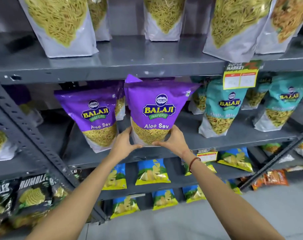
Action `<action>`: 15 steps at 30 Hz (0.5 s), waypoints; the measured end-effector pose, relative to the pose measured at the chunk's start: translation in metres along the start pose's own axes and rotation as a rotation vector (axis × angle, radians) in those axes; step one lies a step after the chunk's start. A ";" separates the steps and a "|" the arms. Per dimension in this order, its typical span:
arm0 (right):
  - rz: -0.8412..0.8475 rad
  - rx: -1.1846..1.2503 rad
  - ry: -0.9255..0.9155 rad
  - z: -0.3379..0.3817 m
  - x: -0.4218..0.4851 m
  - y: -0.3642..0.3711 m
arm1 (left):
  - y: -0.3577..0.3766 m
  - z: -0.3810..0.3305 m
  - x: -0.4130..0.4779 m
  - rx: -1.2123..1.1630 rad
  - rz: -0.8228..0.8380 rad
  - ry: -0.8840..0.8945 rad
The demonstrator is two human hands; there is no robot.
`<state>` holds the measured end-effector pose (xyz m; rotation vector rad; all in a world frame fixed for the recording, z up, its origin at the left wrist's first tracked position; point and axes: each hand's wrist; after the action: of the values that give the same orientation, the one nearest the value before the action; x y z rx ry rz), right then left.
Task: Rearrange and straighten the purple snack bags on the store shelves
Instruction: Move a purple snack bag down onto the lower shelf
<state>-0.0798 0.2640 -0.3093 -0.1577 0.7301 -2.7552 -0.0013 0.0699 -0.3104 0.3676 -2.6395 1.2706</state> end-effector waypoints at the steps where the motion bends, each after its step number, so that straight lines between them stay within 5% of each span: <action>1: 0.007 -0.018 0.014 -0.004 0.007 0.001 | 0.006 0.000 0.003 -0.010 -0.016 0.000; 15: 0.124 -0.147 0.162 -0.062 0.061 0.014 | 0.068 0.024 0.031 -0.144 0.037 -0.142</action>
<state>-0.1450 0.2630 -0.3679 0.0791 0.9516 -2.6185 -0.0528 0.0879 -0.3668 0.4018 -2.8484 1.0935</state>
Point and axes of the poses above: each hand's wrist, its own x-axis towards the middle knuckle, its own y-axis out of the palm, z = x × y, and after that the axes turned 12 degrees about y, right-handed
